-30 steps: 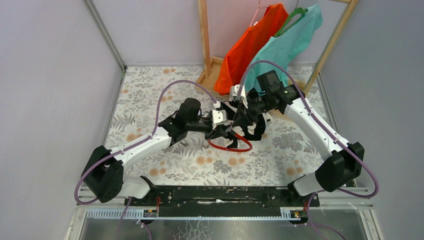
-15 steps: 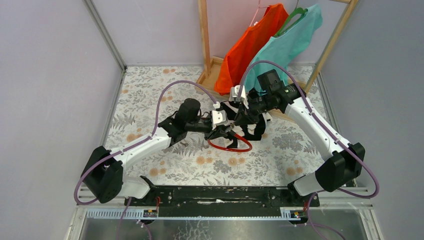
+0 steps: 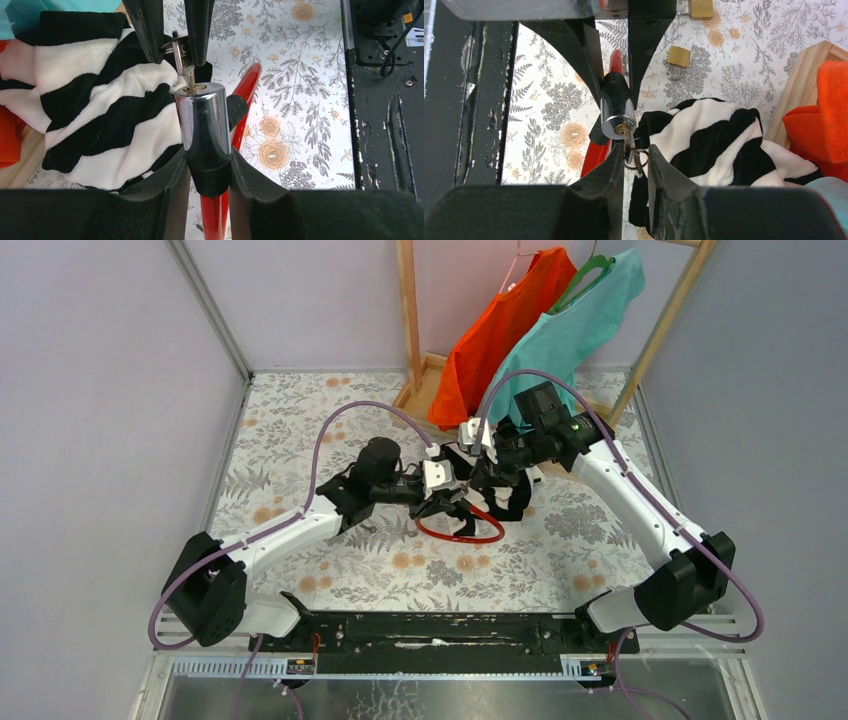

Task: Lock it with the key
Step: Place the lock at the center of the board.

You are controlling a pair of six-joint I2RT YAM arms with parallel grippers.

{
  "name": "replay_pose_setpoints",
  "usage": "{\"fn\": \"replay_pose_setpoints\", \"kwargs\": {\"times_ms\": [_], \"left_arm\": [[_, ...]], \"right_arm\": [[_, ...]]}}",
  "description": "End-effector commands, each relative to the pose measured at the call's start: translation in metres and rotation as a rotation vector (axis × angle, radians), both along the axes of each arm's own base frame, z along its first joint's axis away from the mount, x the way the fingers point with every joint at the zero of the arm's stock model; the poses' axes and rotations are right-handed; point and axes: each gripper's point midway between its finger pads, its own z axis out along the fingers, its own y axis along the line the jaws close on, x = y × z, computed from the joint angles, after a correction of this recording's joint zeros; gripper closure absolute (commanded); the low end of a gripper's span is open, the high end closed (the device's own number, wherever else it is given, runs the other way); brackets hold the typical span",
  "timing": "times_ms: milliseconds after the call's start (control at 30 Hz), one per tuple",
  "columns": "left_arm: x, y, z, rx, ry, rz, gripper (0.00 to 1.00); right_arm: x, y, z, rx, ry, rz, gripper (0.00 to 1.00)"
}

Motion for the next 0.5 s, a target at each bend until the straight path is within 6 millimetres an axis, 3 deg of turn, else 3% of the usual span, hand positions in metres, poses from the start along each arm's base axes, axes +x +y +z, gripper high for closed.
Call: {"fn": "replay_pose_setpoints", "kwargs": {"times_ms": [0, 467], "left_arm": [[-0.012, 0.006, -0.013, 0.029, 0.005, -0.027, 1.00], [-0.015, 0.010, -0.012, 0.040, 0.013, -0.022, 1.00]], "right_arm": [[0.028, -0.010, 0.028, -0.032, -0.198, -0.039, 1.00], [0.042, -0.031, 0.048, -0.076, -0.231, -0.142, 1.00]]}}
